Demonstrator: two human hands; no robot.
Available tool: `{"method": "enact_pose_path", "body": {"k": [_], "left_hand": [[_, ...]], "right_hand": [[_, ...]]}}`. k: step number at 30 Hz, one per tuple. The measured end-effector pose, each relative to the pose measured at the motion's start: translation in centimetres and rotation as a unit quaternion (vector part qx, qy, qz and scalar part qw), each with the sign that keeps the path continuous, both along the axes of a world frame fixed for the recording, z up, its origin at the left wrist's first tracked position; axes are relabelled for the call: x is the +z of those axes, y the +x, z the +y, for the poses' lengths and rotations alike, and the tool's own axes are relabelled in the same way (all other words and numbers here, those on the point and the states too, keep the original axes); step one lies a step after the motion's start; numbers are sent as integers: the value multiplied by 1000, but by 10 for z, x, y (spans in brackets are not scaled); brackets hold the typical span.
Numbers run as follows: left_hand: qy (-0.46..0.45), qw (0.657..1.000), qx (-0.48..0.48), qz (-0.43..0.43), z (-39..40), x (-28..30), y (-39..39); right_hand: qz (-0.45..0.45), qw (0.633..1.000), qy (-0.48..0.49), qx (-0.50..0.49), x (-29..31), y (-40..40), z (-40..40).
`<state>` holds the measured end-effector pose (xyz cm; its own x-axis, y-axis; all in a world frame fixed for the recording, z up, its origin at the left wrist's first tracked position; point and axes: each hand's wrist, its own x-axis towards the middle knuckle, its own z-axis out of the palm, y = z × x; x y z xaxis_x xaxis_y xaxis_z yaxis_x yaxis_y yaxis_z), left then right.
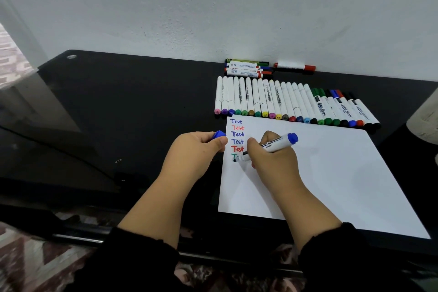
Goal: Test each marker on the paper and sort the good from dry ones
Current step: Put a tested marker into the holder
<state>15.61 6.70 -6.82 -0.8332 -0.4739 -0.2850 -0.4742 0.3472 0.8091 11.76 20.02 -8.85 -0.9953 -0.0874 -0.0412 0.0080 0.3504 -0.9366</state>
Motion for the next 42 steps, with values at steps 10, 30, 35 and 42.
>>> {"method": "enact_pose_path", "body": {"k": [10,30,35,42], "left_hand": [[-6,1000,3,2,0,-4,-2],[16,1000,-2,-3,5,1,1],[15,1000,-2,-6,5,0,0],[14,1000,-2,-7,5,1,2]], "right_hand": [[17,999,35,8,-3,-1,-1],[28,999,16,7,0,1,3],[27,999,17,10,-1,1,3],[27,1000,14,-6,1,1,5]]}}
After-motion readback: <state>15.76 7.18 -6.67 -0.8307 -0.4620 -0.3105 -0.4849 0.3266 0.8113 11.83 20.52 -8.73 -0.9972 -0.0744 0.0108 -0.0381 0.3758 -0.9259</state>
